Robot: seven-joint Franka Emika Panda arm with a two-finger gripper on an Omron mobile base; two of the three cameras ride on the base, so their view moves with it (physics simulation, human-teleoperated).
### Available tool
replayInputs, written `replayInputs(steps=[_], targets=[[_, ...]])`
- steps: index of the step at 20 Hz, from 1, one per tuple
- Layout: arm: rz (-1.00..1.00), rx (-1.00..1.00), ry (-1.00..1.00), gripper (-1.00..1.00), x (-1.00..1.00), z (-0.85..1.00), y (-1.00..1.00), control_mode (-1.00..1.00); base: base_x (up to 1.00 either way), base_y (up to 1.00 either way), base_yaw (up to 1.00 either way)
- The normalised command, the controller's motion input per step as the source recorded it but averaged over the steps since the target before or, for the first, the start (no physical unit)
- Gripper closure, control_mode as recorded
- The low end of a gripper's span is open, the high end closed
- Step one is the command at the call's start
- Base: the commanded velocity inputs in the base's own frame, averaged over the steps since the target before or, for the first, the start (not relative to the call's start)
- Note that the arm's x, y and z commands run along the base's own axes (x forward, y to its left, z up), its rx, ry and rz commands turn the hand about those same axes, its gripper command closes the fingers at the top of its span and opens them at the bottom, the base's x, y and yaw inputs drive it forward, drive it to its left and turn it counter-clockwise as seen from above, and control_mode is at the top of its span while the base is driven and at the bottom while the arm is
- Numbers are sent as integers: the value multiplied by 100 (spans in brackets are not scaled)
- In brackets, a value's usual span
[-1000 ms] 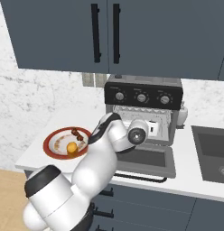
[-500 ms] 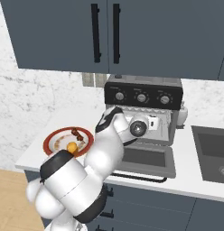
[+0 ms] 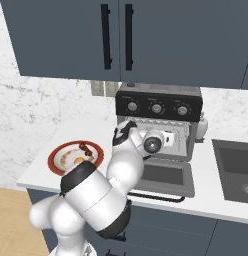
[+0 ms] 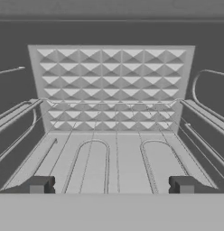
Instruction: Pick up the kebab skewer and baguette bread, and place them inside the toaster oven. Close the toaster oven door and start by setting the timer.
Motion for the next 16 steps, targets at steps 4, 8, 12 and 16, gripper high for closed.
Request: replayInputs(steps=[4, 8, 12, 16], targets=[[0, 0, 0, -100, 44, 0, 0, -100, 0, 0, 0], [0, 0, 0, -100, 41, 0, -1, -100, 0, 0, 0], [0, 0, 2, -100, 29, -7, -4, -100, 0, 0, 0], [0, 0, 4, -100, 16, -5, -11, -100, 0, 0, 0]])
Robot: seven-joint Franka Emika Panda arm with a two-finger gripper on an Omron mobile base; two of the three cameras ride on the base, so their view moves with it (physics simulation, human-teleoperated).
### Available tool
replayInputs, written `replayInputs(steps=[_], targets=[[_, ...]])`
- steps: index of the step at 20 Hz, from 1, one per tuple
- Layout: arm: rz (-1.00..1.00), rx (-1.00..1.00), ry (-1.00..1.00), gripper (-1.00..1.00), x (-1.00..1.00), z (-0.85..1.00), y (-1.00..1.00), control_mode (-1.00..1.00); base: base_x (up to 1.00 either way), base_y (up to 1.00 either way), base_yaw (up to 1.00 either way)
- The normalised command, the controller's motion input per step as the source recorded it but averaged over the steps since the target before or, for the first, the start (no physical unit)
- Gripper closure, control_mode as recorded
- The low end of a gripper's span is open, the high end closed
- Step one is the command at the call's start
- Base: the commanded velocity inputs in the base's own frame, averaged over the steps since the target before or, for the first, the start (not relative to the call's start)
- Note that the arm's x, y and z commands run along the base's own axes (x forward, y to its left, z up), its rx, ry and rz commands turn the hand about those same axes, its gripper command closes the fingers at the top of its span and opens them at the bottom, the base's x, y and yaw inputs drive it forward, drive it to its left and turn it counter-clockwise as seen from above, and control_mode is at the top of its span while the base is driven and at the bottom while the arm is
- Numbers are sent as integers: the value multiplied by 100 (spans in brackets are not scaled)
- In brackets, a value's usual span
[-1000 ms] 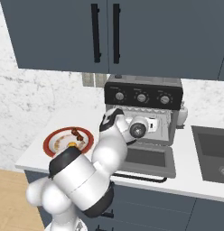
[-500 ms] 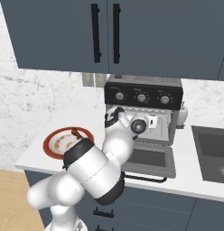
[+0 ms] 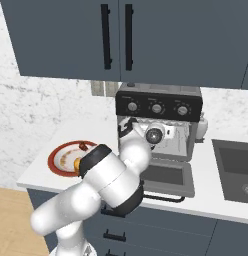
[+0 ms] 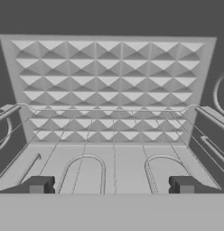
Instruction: Pick up the kebab skewer and baguette bread, and place them inside the toaster oven. Close the toaster oven door and start by setting the timer.
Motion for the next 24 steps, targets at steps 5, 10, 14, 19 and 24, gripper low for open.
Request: replayInputs(steps=[5, 10, 14, 19, 24], targets=[[0, 0, 8, -100, 14, 0, -7, -100, 0, 0, 0], [0, 0, 15, -100, 0, -5, 0, -100, 0, 0, 0], [0, 0, 17, -100, -2, -36, 0, -100, 0, 0, 0], [0, -1, 24, -100, -43, -72, 0, -100, 0, 0, 0], [0, -4, 24, -100, -78, -94, 0, -100, 0, 0, 0]])
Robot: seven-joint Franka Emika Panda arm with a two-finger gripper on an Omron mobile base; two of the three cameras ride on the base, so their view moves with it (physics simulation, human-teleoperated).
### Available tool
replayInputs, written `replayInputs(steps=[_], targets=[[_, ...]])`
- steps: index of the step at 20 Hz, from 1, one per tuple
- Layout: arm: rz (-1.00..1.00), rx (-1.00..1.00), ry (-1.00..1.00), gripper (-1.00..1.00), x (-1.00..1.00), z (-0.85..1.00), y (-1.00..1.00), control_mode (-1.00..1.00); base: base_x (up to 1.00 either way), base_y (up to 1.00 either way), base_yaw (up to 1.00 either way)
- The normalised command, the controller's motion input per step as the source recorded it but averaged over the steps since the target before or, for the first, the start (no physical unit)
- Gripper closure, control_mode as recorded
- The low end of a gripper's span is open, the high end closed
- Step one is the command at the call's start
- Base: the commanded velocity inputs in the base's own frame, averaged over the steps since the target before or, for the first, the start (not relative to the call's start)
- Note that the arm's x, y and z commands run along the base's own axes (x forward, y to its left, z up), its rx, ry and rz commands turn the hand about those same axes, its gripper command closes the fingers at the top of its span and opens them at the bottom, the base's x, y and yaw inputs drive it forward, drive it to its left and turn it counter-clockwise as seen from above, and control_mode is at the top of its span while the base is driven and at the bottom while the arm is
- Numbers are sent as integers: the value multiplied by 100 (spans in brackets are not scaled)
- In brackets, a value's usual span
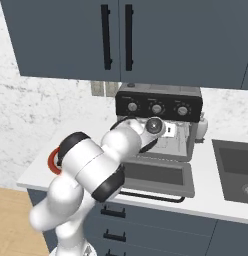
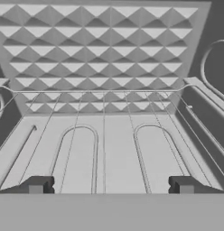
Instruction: Pick up the kebab skewer and baguette bread, and place them inside the toaster oven. Close the toaster oven door and start by setting the timer.
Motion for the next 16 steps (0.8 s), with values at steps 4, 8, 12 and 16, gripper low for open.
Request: replayInputs(steps=[4, 8, 12, 16], targets=[[0, -5, 25, -100, -86, -93, 0, -100, 0, 0, 0], [1, -5, 30, -100, -80, -79, 0, -100, 0, 0, 0], [3, -4, 34, -100, -74, -73, -3, -100, 0, 0, 0], [4, -3, 33, -100, -74, -70, -4, -100, 0, 0, 0]])
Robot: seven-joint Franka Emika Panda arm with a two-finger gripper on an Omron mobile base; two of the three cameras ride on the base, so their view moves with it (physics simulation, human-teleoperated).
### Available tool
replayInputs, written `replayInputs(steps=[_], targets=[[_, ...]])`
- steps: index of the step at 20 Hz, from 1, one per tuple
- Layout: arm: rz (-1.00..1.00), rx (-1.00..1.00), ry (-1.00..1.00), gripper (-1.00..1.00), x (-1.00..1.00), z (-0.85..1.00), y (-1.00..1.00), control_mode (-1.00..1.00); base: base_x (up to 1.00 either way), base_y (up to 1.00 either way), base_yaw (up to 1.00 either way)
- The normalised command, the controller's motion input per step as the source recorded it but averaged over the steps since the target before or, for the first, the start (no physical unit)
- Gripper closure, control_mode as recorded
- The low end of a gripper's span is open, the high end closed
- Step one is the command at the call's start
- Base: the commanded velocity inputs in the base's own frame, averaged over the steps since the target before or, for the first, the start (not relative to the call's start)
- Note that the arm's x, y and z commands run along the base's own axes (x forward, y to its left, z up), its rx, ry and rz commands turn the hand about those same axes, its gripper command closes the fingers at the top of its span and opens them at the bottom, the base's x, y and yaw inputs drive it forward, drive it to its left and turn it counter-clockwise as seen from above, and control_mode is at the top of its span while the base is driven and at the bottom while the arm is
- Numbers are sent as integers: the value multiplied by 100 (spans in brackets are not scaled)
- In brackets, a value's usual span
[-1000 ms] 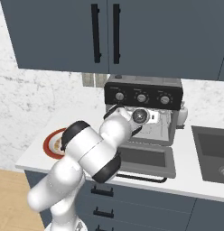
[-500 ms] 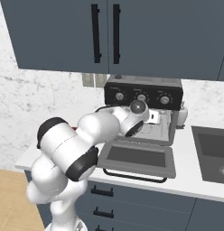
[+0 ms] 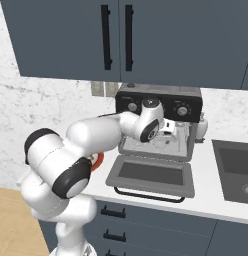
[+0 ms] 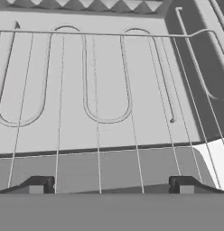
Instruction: Pick up the kebab skewer and baguette bread, and place them inside the toaster oven. Close the toaster oven door and start by setting the timer.
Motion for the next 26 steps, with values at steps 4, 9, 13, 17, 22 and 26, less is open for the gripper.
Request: replayInputs(steps=[4, 9, 13, 17, 22, 26], targets=[[5, -2, 31, -100, -72, -66, -6, -100, 0, 0, 0], [5, -2, 31, -100, -61, -56, -3, -100, 0, 0, 0], [4, 0, 26, -100, -52, -42, -6, -100, 0, 0, 0], [1, 0, 10, -100, -41, -19, -10, -100, 0, 0, 0], [0, 0, 4, -100, -75, -36, -8, -100, 0, 0, 0], [0, 2, -1, -100, -66, -10, -9, -100, 0, 0, 0]])
